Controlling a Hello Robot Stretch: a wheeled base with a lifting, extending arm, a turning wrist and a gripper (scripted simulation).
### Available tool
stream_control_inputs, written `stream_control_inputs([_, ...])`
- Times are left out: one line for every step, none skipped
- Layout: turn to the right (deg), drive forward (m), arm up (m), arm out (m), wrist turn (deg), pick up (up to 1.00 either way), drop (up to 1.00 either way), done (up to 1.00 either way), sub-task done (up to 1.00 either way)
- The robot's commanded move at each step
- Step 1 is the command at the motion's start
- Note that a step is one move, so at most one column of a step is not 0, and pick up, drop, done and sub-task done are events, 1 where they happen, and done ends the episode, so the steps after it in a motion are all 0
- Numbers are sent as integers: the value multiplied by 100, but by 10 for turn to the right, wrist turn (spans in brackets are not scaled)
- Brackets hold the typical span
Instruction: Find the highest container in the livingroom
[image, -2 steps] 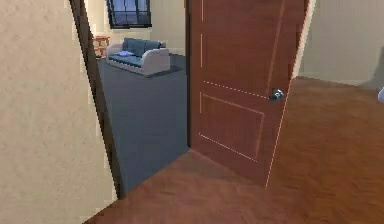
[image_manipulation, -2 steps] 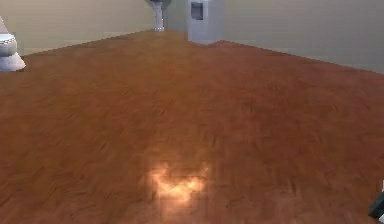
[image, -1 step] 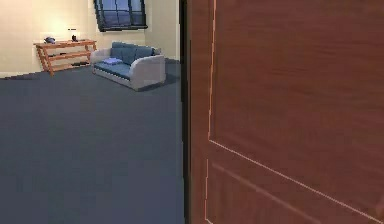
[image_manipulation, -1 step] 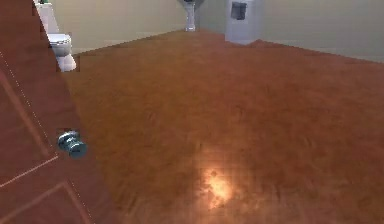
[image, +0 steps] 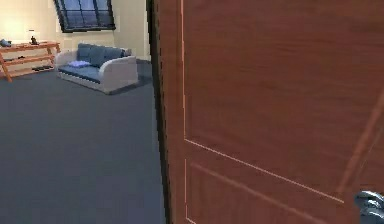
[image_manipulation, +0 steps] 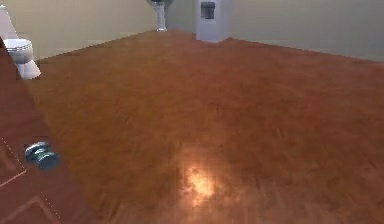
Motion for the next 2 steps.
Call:
stream_control_inputs([0, 20, 0, 0, 0, 0, 0, 0, 0])
stream_control_inputs([-450, 0, 0, 0, 0, 0, 0, 0, 0])
